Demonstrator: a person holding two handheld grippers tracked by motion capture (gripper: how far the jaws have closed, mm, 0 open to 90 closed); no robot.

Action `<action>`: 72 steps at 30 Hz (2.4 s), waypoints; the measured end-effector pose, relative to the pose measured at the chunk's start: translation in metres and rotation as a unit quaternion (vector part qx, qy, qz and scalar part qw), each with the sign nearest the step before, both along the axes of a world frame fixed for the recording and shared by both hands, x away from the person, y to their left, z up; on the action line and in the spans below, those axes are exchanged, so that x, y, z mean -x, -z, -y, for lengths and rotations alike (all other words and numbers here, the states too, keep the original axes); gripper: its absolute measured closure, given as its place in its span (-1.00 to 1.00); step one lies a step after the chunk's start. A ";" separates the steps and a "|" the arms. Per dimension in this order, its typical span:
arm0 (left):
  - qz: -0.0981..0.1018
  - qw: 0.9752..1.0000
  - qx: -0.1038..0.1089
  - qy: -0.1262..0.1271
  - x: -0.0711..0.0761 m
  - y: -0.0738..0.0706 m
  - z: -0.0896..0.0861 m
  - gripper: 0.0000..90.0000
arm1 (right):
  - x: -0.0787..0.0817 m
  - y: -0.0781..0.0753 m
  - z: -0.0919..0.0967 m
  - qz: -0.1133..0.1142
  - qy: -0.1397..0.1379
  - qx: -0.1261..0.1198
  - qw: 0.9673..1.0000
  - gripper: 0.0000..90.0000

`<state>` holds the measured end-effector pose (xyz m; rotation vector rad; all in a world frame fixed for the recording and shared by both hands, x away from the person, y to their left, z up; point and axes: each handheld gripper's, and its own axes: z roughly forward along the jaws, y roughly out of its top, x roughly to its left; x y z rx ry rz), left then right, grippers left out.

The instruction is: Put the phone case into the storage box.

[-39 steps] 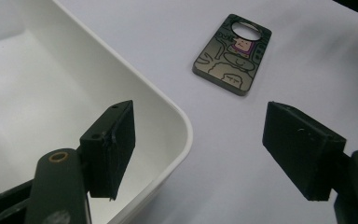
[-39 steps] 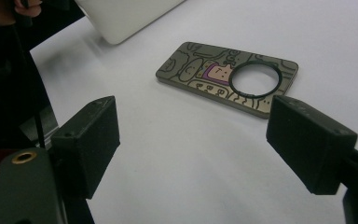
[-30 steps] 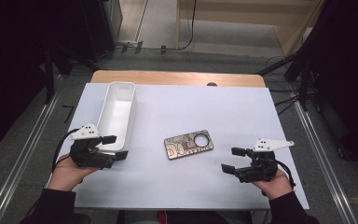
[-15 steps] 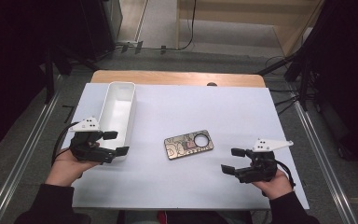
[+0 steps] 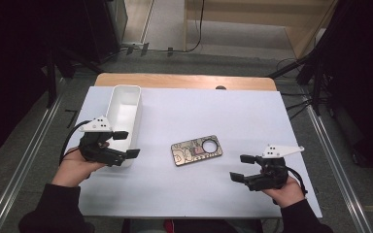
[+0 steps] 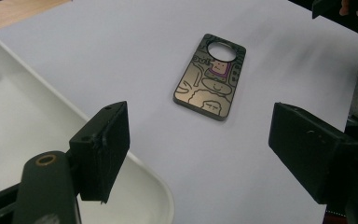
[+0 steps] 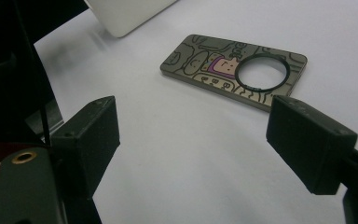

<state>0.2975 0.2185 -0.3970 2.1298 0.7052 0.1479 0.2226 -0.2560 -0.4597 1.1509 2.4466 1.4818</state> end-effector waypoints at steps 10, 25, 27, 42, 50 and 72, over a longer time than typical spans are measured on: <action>-0.002 1.000 -0.009 0.012 -0.007 -0.001 0.014 -0.56 | 0.000 0.000 0.000 -0.002 -0.003 -0.002 1.000 -0.64; -0.002 1.000 0.000 0.030 -0.015 0.001 0.035 -0.56 | 0.000 0.000 0.000 -0.006 -0.003 0.001 1.000 -0.64; -0.002 0.999 -0.001 0.032 -0.017 0.001 0.039 -0.56 | 0.000 0.000 0.000 -0.006 -0.003 0.001 1.000 -0.64; -0.001 0.999 -0.004 0.046 -0.024 0.005 0.062 -0.56 | -0.001 -0.002 -0.001 -0.001 0.000 0.006 1.000 -0.64; -0.006 0.999 0.001 0.048 -0.028 0.008 0.070 -0.56 | -0.002 -0.003 -0.002 0.003 -0.001 0.006 1.000 -0.64; 0.010 0.998 0.018 0.061 -0.043 0.019 0.097 -0.62 | -0.002 -0.004 -0.002 0.002 -0.004 0.004 1.000 -0.64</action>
